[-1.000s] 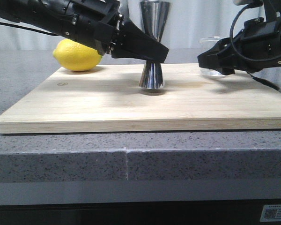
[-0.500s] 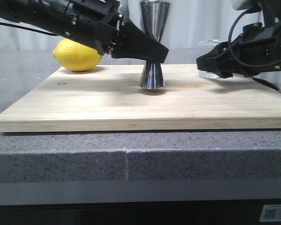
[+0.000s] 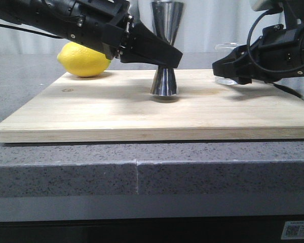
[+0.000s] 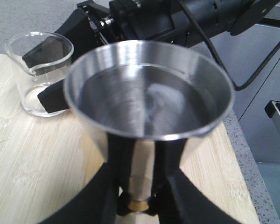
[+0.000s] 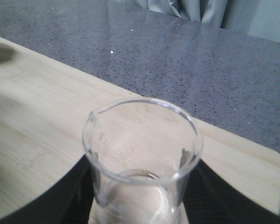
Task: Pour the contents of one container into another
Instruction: 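Set the empty beaker down on the board with the right gripper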
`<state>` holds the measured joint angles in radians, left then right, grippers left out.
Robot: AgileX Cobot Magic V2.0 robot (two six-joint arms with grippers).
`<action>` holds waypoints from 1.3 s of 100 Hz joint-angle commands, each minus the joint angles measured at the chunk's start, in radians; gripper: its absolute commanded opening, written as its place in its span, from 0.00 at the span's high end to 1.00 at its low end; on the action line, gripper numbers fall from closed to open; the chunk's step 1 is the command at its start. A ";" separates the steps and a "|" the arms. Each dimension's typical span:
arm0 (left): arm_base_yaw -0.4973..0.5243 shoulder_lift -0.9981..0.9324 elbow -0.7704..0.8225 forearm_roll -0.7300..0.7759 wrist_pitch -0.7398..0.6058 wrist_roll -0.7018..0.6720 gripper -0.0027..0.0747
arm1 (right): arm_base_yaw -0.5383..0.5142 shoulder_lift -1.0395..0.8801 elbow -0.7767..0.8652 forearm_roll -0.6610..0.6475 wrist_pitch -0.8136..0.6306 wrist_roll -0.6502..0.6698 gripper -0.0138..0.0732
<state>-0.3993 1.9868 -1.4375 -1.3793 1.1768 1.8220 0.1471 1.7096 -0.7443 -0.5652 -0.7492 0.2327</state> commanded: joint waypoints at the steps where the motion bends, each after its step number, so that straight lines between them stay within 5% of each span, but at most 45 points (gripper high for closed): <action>1: -0.011 -0.050 -0.029 -0.077 0.092 -0.007 0.98 | -0.006 -0.033 -0.022 0.014 -0.029 -0.014 0.56; 79: -0.011 -0.050 -0.029 -0.077 0.092 -0.007 0.98 | -0.006 -0.033 -0.022 0.014 0.005 -0.014 0.55; 103: -0.011 -0.050 -0.029 -0.077 0.092 -0.007 0.98 | -0.006 -0.033 -0.022 0.014 0.014 -0.014 0.41; 130: -0.011 -0.050 -0.029 -0.077 0.092 -0.007 0.98 | -0.006 -0.033 -0.022 0.014 0.014 -0.014 0.41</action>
<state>-0.3993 1.9868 -1.4375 -1.3793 1.1768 1.8220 0.1471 1.7136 -0.7479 -0.5598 -0.6832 0.2311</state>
